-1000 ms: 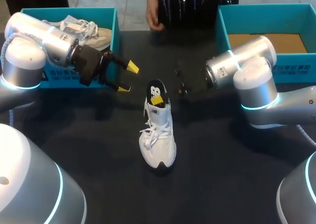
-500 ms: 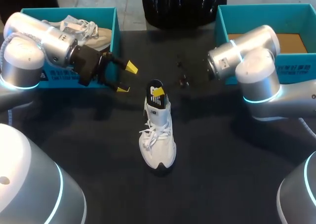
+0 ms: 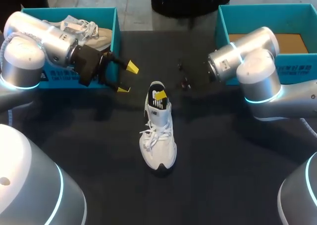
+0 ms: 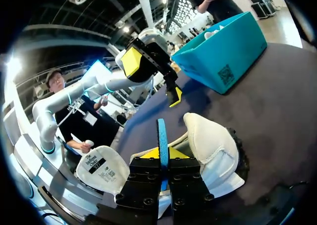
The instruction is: Take the shoe out of the shoebox, open the shoe tongue, remove and reinsert the insole, then place the shoe into the shoebox
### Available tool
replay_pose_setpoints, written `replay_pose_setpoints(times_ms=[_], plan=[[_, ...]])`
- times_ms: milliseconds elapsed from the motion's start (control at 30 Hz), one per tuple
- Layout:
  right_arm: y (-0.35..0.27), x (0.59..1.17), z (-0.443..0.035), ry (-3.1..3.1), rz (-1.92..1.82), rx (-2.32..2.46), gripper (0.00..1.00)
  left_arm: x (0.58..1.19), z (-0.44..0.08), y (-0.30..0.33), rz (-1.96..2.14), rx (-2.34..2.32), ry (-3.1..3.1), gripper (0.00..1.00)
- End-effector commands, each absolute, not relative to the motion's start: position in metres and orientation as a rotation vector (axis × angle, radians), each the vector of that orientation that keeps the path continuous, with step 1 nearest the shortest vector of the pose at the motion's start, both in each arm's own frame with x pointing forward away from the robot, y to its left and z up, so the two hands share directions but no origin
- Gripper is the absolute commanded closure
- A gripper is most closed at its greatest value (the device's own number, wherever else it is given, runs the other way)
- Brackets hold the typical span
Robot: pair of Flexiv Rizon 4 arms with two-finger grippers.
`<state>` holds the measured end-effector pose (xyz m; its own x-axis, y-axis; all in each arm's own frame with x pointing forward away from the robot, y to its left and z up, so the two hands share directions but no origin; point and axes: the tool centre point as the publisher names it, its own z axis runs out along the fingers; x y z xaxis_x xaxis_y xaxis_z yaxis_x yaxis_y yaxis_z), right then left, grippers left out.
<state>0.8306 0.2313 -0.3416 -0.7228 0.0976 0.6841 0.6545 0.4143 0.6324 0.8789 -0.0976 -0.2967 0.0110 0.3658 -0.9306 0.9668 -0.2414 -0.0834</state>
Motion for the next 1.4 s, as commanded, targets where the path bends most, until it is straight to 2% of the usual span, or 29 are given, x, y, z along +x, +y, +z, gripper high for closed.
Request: replay_pose_setpoints(times_ms=[33, 567, 667, 700, 867, 900, 1033, 1400], plan=[[0.235, 0.822, -0.346, -2.104, -1.293, -0.646, 1.00, 0.877, -0.298, -0.098, -1.225, 1.661, 1.382, 0.00], [0.242, 0.809, -0.350, -2.095, -1.240, -0.649, 1.00, 0.873, -0.297, -0.098, -1.234, 1.655, 1.380, 0.00], [0.241, 0.813, -0.345, -2.110, -1.243, -0.642, 0.93, 0.873, -0.296, -0.098, -1.232, 1.656, 1.380, 0.00], [0.240, 0.814, -0.344, -2.114, -1.247, -0.641, 0.85, 0.873, -0.295, -0.098, -1.232, 1.656, 1.379, 0.00], [0.237, 0.818, -0.337, -2.140, -1.257, -0.636, 0.76, 0.873, -0.295, -0.099, -1.229, 1.654, 1.380, 0.00], [0.236, 0.818, -0.336, -2.143, -1.259, -0.635, 0.69, 0.872, -0.295, -0.099, -1.229, 1.654, 1.380, 0.00], [0.234, 0.820, -0.334, -2.154, -1.258, -0.627, 0.65, 0.871, -0.296, -0.100, -1.230, 1.655, 1.380, 0.00], [0.225, 0.832, -0.320, -2.207, -1.281, -0.626, 0.65, 0.871, -0.296, -0.103, -1.230, 1.658, 1.375, 0.00]])
